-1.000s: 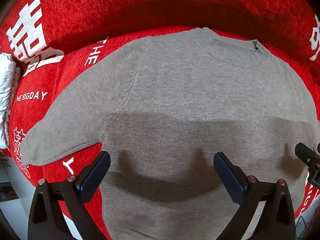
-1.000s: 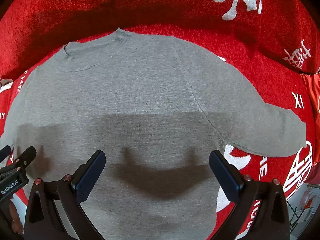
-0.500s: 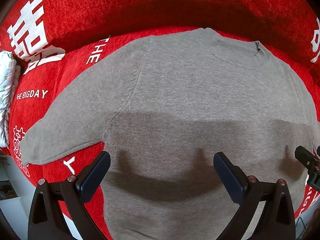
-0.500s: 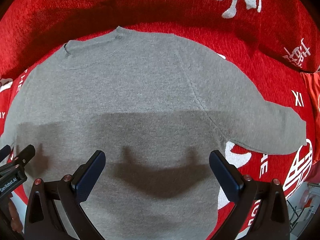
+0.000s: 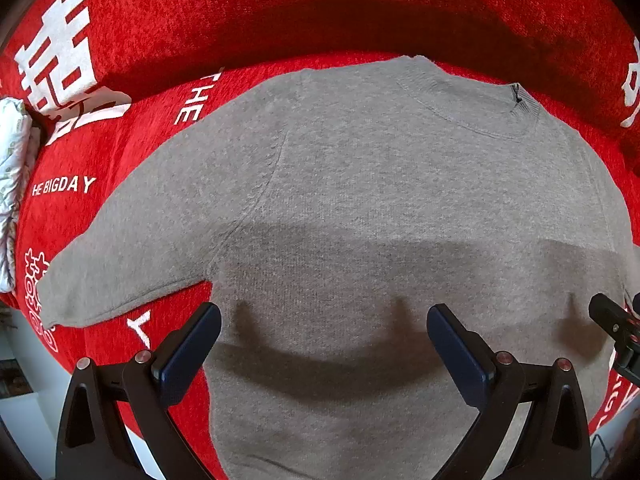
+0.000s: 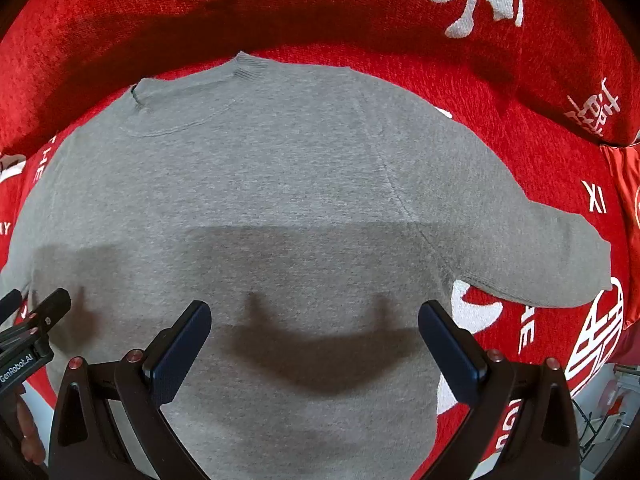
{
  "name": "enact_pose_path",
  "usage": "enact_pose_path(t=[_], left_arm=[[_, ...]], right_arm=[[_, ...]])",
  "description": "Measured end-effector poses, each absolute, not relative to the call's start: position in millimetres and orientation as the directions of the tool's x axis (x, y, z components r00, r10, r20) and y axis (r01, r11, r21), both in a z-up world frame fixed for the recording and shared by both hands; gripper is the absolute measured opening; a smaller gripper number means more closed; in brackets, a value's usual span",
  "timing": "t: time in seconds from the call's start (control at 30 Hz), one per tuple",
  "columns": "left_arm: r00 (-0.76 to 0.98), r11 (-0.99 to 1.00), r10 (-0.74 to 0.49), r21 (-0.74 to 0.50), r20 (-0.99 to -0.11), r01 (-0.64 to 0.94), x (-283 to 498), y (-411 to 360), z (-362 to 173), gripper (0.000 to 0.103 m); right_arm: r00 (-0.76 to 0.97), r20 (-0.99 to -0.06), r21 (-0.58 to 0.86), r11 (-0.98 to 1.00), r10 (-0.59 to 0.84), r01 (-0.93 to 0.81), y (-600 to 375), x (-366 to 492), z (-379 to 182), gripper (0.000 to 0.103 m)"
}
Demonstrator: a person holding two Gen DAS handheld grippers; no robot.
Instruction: Fold small clothes
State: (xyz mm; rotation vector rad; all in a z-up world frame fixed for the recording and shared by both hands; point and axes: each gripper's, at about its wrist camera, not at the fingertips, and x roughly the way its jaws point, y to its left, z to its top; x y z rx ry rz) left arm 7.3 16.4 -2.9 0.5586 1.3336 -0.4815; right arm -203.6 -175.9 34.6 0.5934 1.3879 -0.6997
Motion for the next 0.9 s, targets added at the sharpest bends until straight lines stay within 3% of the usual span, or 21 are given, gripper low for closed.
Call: enact_pose_path(t=[0.63,0.9], left_arm=[[0.142,0.777,0.010,0.097,-0.990,0.622,7,21,-7,0.103],[0.061,0.786,-0.047,0.001,-0.997,0.618,10,25,-6,0.103]], right_arm=[[0.038,-0.995,-0.034,0.671,-0.092,0.741,-172,-201,34,0.103],[0.056,-0.994,-0.022,0.680,-0.092,0.733,-160,-197,40,0.103]])
